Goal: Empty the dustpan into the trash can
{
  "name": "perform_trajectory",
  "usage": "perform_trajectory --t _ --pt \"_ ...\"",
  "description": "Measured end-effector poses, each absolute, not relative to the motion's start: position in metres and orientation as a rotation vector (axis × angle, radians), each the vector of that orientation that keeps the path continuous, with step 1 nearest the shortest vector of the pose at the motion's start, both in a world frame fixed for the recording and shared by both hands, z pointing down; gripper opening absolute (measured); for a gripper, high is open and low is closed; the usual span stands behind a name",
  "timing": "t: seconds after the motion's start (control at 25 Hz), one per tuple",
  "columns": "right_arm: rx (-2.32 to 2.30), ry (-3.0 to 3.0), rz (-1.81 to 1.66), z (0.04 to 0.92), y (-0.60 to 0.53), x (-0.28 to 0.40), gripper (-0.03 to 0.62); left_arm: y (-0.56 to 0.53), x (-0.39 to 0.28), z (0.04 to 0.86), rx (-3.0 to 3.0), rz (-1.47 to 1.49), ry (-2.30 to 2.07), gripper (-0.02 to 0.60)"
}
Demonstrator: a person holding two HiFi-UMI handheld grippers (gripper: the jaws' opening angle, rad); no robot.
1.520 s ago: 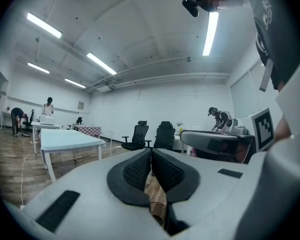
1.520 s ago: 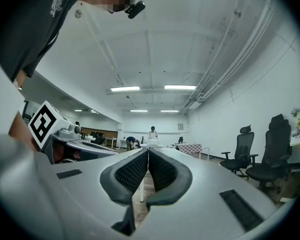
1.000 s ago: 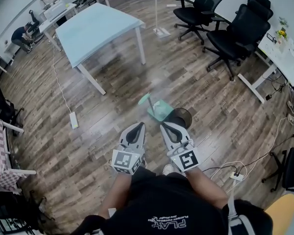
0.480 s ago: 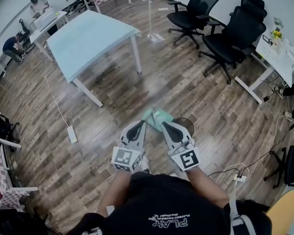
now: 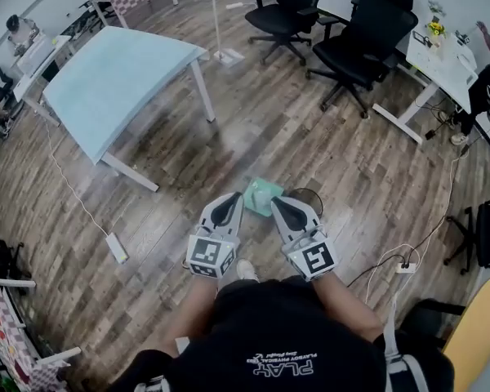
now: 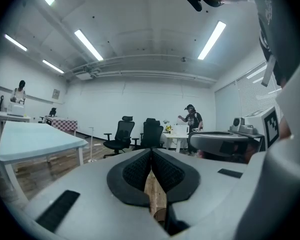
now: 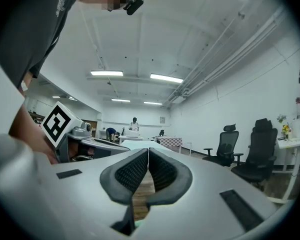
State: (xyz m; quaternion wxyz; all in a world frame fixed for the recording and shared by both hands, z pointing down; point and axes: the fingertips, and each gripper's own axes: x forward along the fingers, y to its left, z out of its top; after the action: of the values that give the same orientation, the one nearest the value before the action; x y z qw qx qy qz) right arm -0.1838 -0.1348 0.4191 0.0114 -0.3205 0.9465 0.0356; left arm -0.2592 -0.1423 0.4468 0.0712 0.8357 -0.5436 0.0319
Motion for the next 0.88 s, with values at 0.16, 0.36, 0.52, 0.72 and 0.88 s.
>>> perform_trajectory --t 0.16,0.36,0.52,0.72,0.88 --pt "-1.131 2.918 0.098 0.426 -0.15 -0.182 0.025 -0.16 -0.258 0.461 2.536 0.12 -1.538 0.025" --pt "-1.233 2.915 0.046 0.447 -0.176 -0.166 0.023 -0.184 -0.248 0.491 2.534 0.199 -1.472 0.025" --pt "-1.266 2.918 -0.01 0.465 -0.199 -0.153 0.023 -0.206 -0.243 0.513 2.502 0.258 -1.46 0.025" --pt "-1.274 2.93 -0.046 0.492 -0.231 -0.144 0.025 -0.237 -0.244 0.556 2.425 0.351 -1.459 0.025" --pt "-1.268 2.951 -0.102 0.523 -0.245 -0.139 0.024 -0.257 -0.244 0.599 2.385 0.481 -1.449 0.025"
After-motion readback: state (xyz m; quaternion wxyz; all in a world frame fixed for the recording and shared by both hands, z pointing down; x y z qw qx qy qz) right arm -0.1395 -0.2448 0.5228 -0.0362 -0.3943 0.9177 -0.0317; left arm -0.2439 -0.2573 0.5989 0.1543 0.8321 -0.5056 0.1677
